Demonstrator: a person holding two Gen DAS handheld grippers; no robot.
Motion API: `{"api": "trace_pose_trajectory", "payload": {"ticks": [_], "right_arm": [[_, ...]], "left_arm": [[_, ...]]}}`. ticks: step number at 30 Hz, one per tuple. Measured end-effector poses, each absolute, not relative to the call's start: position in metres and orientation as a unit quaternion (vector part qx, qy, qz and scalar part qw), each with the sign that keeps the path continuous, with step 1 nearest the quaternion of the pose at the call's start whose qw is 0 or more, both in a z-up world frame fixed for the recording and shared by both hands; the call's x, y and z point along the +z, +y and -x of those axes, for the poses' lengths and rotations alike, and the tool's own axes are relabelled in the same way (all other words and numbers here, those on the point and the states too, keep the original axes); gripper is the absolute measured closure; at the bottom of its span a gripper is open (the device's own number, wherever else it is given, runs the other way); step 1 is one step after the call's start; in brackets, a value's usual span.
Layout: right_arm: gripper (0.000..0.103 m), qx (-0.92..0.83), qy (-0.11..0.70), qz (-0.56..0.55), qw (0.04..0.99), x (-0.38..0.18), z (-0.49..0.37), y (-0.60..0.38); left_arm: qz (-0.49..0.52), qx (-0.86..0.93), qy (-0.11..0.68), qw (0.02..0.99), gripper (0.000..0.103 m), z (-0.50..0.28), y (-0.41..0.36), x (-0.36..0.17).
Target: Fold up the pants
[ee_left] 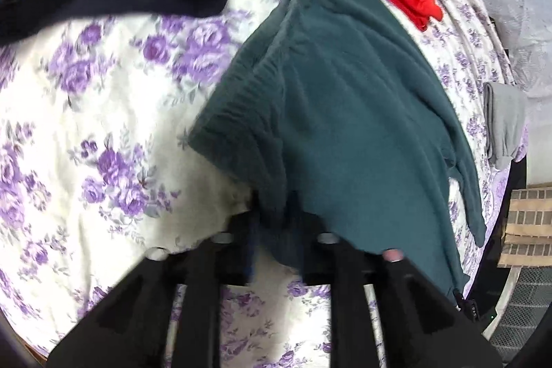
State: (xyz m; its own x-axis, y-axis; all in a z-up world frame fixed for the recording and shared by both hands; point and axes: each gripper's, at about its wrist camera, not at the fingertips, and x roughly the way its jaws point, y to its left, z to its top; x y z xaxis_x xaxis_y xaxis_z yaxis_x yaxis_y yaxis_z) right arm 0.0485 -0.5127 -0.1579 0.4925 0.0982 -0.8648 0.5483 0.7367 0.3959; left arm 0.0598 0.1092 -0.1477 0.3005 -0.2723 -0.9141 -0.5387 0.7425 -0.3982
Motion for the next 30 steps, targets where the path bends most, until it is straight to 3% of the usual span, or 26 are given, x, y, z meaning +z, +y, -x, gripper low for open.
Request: {"api": "trace_pose_trajectory", "payload": {"ticks": [2, 4, 6, 8, 10, 11, 12, 13, 14, 15, 21, 26, 28, 30], "right_arm": [[0.08, -0.137, 0.483, -0.349, 0.791, -0.163, -0.05, -0.515], [0.08, -0.134, 0.472, -0.375, 0.787, -0.165, -0.047, -0.52], [0.08, -0.128, 0.47, -0.377, 0.788, -0.165, -0.046, -0.521], [0.078, -0.122, 0.471, -0.373, 0.79, -0.164, -0.046, -0.519], [0.078, -0.123, 0.47, -0.373, 0.79, -0.164, -0.045, -0.519], [0.078, -0.124, 0.47, -0.373, 0.79, -0.165, -0.046, -0.518], [0.078, -0.125, 0.47, -0.371, 0.791, -0.165, -0.046, -0.518], [0.08, -0.125, 0.471, -0.368, 0.792, -0.164, -0.047, -0.518], [0.089, -0.124, 0.471, -0.364, 0.794, -0.164, -0.047, -0.518], [0.098, -0.121, 0.469, -0.367, 0.794, -0.164, -0.048, -0.518], [0.098, -0.099, 0.465, -0.344, 0.81, -0.123, -0.027, -0.52], [0.098, -0.082, 0.528, -0.3, 0.79, -0.125, 0.002, -0.511], [0.096, -0.075, 0.575, -0.284, 0.763, -0.149, 0.01, -0.507], [0.081, -0.082, 0.578, -0.279, 0.763, -0.153, 0.018, -0.51]], "left_arm": [[0.352, 0.088, 0.584, 0.726, 0.072, -0.059, 0.109, -0.151], [0.362, 0.084, 0.584, 0.722, 0.06, -0.059, 0.11, -0.152], [0.372, 0.083, 0.581, 0.719, 0.042, -0.061, 0.11, -0.151], [0.37, 0.086, 0.582, 0.719, 0.039, -0.063, 0.11, -0.151], [0.368, 0.087, 0.583, 0.719, 0.04, -0.067, 0.111, -0.154], [0.362, 0.092, 0.582, 0.722, 0.052, -0.071, 0.111, -0.154], [0.35, 0.097, 0.584, 0.726, 0.081, -0.076, 0.111, -0.154], [0.336, 0.097, 0.587, 0.73, 0.098, -0.079, 0.111, -0.153], [0.328, 0.092, 0.59, 0.732, 0.101, -0.081, 0.11, -0.152], [0.325, 0.096, 0.583, 0.738, 0.101, -0.082, 0.111, -0.147], [0.291, 0.1, 0.555, 0.773, 0.101, -0.058, 0.112, -0.097], [0.271, 0.093, 0.558, 0.779, 0.1, -0.027, 0.121, -0.086], [0.273, 0.096, 0.581, 0.761, 0.1, -0.019, 0.128, -0.109], [0.273, 0.111, 0.605, 0.74, 0.088, -0.012, 0.134, -0.133]]}}
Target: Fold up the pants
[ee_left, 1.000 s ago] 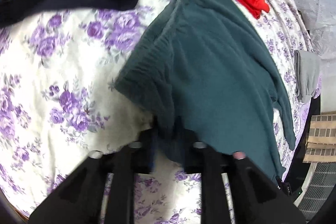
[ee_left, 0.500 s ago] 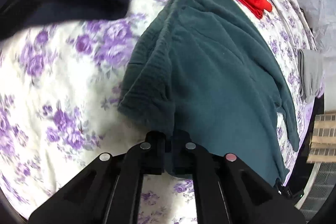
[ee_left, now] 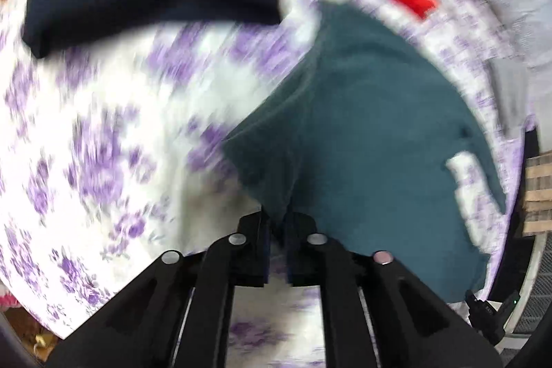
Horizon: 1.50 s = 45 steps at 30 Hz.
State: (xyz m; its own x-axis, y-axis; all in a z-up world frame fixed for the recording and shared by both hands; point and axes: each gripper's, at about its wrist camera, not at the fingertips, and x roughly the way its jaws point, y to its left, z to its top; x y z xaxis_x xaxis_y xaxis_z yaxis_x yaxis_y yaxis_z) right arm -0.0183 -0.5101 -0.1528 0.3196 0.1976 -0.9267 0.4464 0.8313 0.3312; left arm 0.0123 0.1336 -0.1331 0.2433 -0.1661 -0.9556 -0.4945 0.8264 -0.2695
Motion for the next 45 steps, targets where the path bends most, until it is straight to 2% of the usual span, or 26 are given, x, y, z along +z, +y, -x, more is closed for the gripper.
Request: {"api": "trace_pose_trajectory", "payload": {"ticks": [1, 3, 9, 13, 14, 16, 17, 20, 23, 24, 25, 26, 27, 30, 31, 33, 34, 35, 36, 37, 38, 39, 40, 41, 42, 45], "right_arm": [[0.075, -0.091, 0.569, -0.275, 0.769, -0.147, 0.022, -0.515], [0.055, -0.132, 0.543, -0.25, 0.791, -0.127, 0.028, -0.528], [0.055, -0.188, 0.477, -0.22, 0.83, -0.107, -0.003, -0.583], [0.055, -0.193, 0.521, -0.198, 0.808, -0.147, -0.049, -0.599], [0.058, -0.19, 0.525, -0.201, 0.805, -0.154, -0.053, -0.6], [0.089, -0.171, 0.513, -0.2, 0.817, -0.149, -0.052, -0.601], [0.097, -0.176, 0.499, -0.205, 0.823, -0.141, -0.047, -0.605], [0.097, -0.219, 0.467, -0.184, 0.837, -0.123, -0.034, -0.617], [0.086, -0.212, 0.51, -0.2, 0.809, -0.146, -0.032, -0.628], [0.078, -0.217, 0.501, -0.194, 0.815, -0.14, -0.028, -0.628], [0.065, -0.234, 0.487, -0.188, 0.82, -0.131, -0.022, -0.628], [0.042, -0.244, 0.475, -0.188, 0.824, -0.124, -0.016, -0.628], [0.038, -0.24, 0.463, -0.195, 0.831, -0.115, -0.007, -0.627], [0.039, -0.217, 0.483, -0.205, 0.823, -0.12, 0.01, -0.617], [0.04, -0.212, 0.496, -0.203, 0.817, -0.128, 0.013, -0.612], [0.063, -0.209, 0.534, -0.187, 0.797, -0.152, 0.013, -0.602], [0.063, -0.214, 0.531, -0.182, 0.799, -0.154, 0.012, -0.601], [0.072, -0.222, 0.523, -0.184, 0.802, -0.151, 0.011, -0.602], [0.091, -0.238, 0.51, -0.194, 0.804, -0.144, 0.01, -0.605], [0.099, -0.272, 0.493, -0.187, 0.805, -0.135, 0.005, -0.607], [0.096, -0.304, 0.475, -0.177, 0.807, -0.126, 0.005, -0.61], [0.086, -0.335, 0.468, -0.168, 0.8, -0.12, 0.004, -0.613], [0.067, -0.341, 0.498, -0.166, 0.78, -0.124, -0.003, -0.617], [0.024, -0.335, 0.524, -0.165, 0.765, -0.129, -0.009, -0.62], [0.028, -0.338, 0.519, -0.158, 0.769, -0.123, -0.014, -0.618], [0.026, -0.303, 0.453, -0.139, 0.827, -0.093, -0.038, -0.6]], "left_arm": [[0.27, 0.13, 0.612, 0.732, 0.083, -0.009, 0.138, -0.141], [0.268, 0.144, 0.601, 0.739, 0.066, -0.005, 0.143, -0.138], [0.22, 0.161, 0.551, 0.789, 0.061, -0.015, 0.141, -0.102], [0.21, 0.124, 0.53, 0.812, 0.053, -0.037, 0.117, -0.091], [0.202, 0.114, 0.526, 0.818, 0.05, -0.044, 0.106, -0.09], [0.178, 0.096, 0.524, 0.827, 0.049, -0.056, 0.086, -0.093], [0.172, 0.089, 0.525, 0.829, 0.049, -0.053, 0.087, -0.096], [0.143, 0.08, 0.544, 0.823, 0.049, -0.063, 0.067, -0.114], [0.136, 0.086, 0.57, 0.806, 0.049, -0.069, 0.058, -0.133], [0.136, 0.086, 0.573, 0.803, 0.049, -0.07, 0.057, -0.135], [0.132, 0.088, 0.577, 0.801, 0.049, -0.071, 0.056, -0.135], [0.127, 0.086, 0.578, 0.802, 0.049, -0.071, 0.054, -0.134], [0.125, 0.083, 0.576, 0.803, 0.049, -0.071, 0.055, -0.132], [0.128, 0.076, 0.568, 0.809, 0.044, -0.066, 0.058, -0.123], [0.132, 0.072, 0.564, 0.812, 0.043, -0.064, 0.059, -0.122], [0.13, 0.067, 0.564, 0.813, 0.039, -0.062, 0.059, -0.127], [0.124, 0.068, 0.571, 0.809, 0.039, -0.06, 0.059, -0.132], [0.117, 0.071, 0.58, 0.803, 0.039, -0.06, 0.059, -0.139], [0.115, 0.07, 0.583, 0.801, 0.04, -0.059, 0.06, -0.142], [0.114, 0.068, 0.581, 0.803, 0.04, -0.059, 0.059, -0.143], [0.113, 0.067, 0.578, 0.805, 0.04, -0.059, 0.059, -0.143], [0.114, 0.066, 0.579, 0.805, 0.04, -0.059, 0.059, -0.142], [0.117, 0.063, 0.58, 0.804, 0.04, -0.059, 0.06, -0.142], [0.122, 0.061, 0.582, 0.802, 0.04, -0.061, 0.061, -0.141], [0.126, 0.059, 0.583, 0.801, 0.039, -0.061, 0.063, -0.139], [0.136, 0.053, 0.567, 0.81, 0.039, -0.063, 0.071, -0.122]]}}
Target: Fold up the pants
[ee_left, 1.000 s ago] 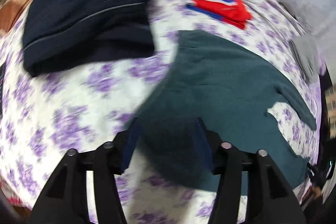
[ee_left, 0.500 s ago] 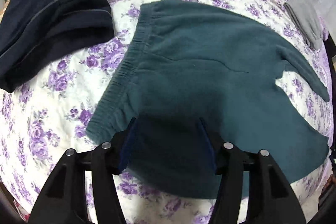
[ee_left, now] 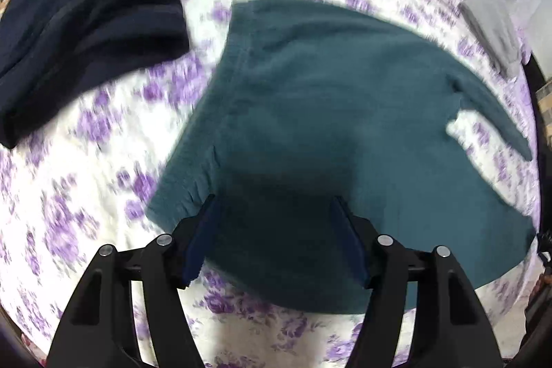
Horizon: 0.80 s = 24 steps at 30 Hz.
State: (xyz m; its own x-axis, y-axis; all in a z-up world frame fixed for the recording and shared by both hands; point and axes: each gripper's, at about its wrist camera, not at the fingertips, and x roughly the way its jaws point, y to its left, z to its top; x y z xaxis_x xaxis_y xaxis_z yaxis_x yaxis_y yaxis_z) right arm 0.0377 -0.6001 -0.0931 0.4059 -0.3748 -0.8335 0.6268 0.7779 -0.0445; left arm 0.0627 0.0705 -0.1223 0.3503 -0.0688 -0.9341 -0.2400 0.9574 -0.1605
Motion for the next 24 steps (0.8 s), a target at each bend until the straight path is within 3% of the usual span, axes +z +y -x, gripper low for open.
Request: {"api": "trace_pose_trajectory", "payload": {"ticks": [6, 11, 19, 20, 24], "right_arm": [[0.026, -0.196, 0.452, -0.157, 0.856, -0.106, -0.117, -0.577], [0.026, -0.18, 0.44, -0.253, 0.842, -0.125, -0.174, -0.591], [0.029, -0.168, 0.443, -0.219, 0.853, -0.124, -0.235, -0.6], [0.035, -0.16, 0.448, -0.212, 0.853, -0.125, -0.243, -0.601], [0.086, -0.136, 0.504, -0.169, 0.836, -0.144, -0.271, -0.6]], "left_arm": [[0.126, 0.074, 0.536, 0.831, 0.035, -0.092, 0.08, -0.097], [0.111, 0.089, 0.526, 0.839, 0.035, -0.123, 0.08, -0.09], [0.061, 0.1, 0.519, 0.847, 0.035, -0.174, 0.063, -0.092], [0.055, 0.099, 0.518, 0.848, 0.035, -0.178, 0.06, -0.092], [0.043, 0.088, 0.528, 0.843, 0.035, -0.196, 0.046, -0.104]]}}
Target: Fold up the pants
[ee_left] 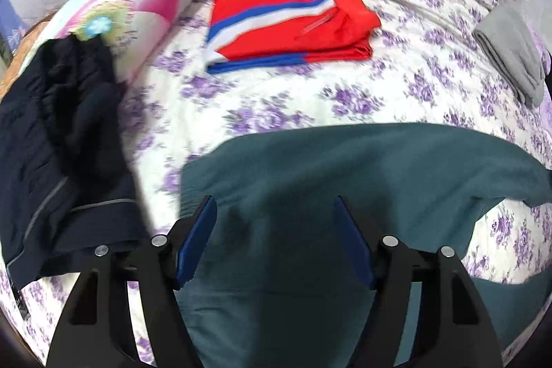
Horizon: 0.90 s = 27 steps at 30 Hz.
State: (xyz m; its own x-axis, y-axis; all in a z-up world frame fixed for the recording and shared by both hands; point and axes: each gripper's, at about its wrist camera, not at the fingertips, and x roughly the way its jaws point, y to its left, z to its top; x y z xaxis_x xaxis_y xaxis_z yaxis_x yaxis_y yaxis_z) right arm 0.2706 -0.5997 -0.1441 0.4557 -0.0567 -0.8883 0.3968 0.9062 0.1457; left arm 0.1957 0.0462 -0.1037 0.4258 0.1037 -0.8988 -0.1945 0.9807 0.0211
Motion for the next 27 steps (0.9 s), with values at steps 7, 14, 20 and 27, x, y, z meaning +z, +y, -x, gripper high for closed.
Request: {"api": "trace_pose_trajectory", "payload": {"ticks": [7, 14, 20, 27], "right_arm": [[0.098, -0.094, 0.436, -0.179, 0.877, -0.072, -0.236, -0.595], [0.097, -0.08, 0.451, -0.189, 0.869, -0.045, -0.188, -0.597], [0.081, -0.134, 0.393, -0.145, 0.898, -0.072, -0.244, -0.614], [0.035, -0.218, 0.447, -0.033, 0.867, -0.1, -0.244, -0.594]], "left_arm": [[0.003, 0.117, 0.57, 0.813, 0.035, -0.205, 0.046, -0.141], [0.024, 0.116, 0.566, 0.816, 0.034, -0.204, 0.053, -0.147], [0.022, 0.114, 0.57, 0.813, 0.034, -0.209, 0.05, -0.146], [0.008, 0.104, 0.567, 0.817, 0.035, -0.205, 0.049, -0.14]]}}
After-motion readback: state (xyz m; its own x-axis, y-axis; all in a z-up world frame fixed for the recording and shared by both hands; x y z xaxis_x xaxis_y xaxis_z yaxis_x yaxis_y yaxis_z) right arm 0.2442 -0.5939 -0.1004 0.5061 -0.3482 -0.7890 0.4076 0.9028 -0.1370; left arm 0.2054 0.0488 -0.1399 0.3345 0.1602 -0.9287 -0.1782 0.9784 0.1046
